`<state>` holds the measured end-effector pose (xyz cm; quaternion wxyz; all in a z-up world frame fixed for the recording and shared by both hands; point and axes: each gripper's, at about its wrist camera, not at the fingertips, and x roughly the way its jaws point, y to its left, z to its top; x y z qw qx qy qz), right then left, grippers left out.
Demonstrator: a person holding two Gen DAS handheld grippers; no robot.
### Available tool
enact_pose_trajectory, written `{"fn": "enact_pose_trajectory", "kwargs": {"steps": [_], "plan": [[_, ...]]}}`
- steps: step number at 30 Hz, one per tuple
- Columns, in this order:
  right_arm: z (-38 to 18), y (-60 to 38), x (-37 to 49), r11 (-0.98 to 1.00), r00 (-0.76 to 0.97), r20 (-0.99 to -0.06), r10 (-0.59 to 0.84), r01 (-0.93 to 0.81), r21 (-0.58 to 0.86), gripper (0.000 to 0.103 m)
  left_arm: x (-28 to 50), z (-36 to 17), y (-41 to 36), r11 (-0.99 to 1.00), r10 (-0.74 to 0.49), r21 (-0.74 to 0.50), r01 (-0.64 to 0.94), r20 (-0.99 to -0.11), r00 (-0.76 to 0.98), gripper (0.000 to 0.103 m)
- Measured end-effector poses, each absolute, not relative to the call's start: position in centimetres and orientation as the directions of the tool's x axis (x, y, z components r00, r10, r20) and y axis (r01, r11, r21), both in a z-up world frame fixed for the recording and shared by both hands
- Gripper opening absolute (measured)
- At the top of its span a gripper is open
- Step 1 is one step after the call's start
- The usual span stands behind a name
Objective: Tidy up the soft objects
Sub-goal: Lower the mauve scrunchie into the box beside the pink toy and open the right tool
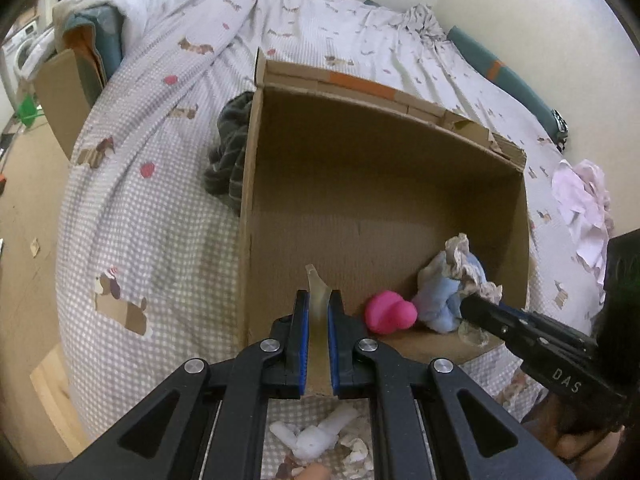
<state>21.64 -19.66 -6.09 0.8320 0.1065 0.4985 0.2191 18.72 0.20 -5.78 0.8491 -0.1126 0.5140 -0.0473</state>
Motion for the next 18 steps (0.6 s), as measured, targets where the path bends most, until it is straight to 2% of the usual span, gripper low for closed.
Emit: {"fn": "enact_pose_trajectory", "kwargs": {"steps": [14, 18], "plan": [[-7.5, -18.4, 22.7, 0.891, 0.365, -0.816, 0.448, -0.253, 0.376, 0.017, 19.3, -5.8, -0.9, 0.984, -0.162, -0.180, 0.011, -0.857, 0.489, 0.008], [-7.7, -18.1, 22.7, 0.893, 0.358, -0.821, 0.444, -0.258, 0.369, 0.017, 19.4, -5.9, -0.8, 0.981, -0.173, -0.196, 0.003, -0.858, 0.484, 0.008]]}}
